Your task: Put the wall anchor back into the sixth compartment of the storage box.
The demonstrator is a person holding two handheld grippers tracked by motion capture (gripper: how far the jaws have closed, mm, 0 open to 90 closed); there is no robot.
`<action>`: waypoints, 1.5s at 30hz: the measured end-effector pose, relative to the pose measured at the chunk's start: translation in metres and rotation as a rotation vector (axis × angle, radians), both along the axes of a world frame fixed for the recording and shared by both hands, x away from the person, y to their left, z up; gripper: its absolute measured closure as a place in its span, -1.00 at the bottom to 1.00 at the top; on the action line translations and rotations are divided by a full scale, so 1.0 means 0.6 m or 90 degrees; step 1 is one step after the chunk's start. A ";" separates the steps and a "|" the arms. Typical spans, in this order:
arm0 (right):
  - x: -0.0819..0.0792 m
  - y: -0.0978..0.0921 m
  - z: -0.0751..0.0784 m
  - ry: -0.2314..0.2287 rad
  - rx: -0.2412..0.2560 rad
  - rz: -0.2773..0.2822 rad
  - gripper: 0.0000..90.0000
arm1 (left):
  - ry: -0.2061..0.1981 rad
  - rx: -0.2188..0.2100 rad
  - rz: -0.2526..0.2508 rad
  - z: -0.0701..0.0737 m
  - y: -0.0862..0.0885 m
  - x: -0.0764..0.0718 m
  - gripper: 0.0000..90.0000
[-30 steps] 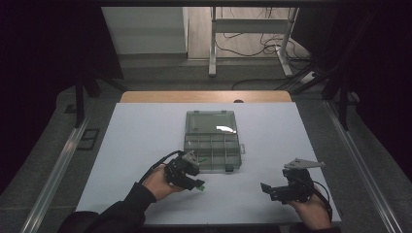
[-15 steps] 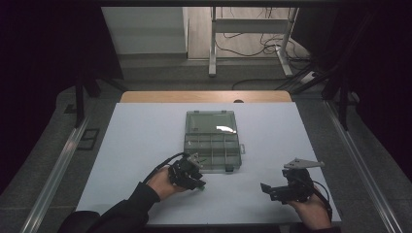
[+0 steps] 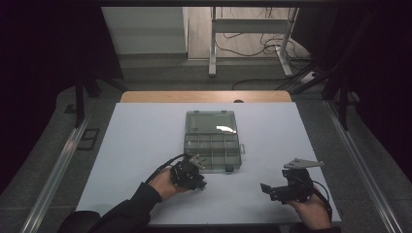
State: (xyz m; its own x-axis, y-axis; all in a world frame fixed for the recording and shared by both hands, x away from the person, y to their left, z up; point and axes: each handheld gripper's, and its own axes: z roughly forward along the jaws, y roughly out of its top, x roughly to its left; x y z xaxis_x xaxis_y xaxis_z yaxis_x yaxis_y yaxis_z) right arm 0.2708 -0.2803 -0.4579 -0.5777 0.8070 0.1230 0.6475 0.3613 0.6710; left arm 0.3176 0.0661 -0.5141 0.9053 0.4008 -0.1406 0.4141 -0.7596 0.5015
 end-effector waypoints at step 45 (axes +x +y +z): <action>0.000 -0.002 0.000 0.001 0.007 -0.005 -0.98 | -0.003 -0.021 0.026 0.027 0.011 0.006 0.88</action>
State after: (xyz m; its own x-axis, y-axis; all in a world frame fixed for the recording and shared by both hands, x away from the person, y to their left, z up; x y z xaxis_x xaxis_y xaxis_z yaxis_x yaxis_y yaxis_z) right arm 0.2708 -0.2814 -0.4578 -0.5717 0.8096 0.1329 0.6508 0.3488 0.6744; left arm 0.3213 0.0730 -0.4980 0.8888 0.4330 -0.1501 0.4424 -0.7250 0.5279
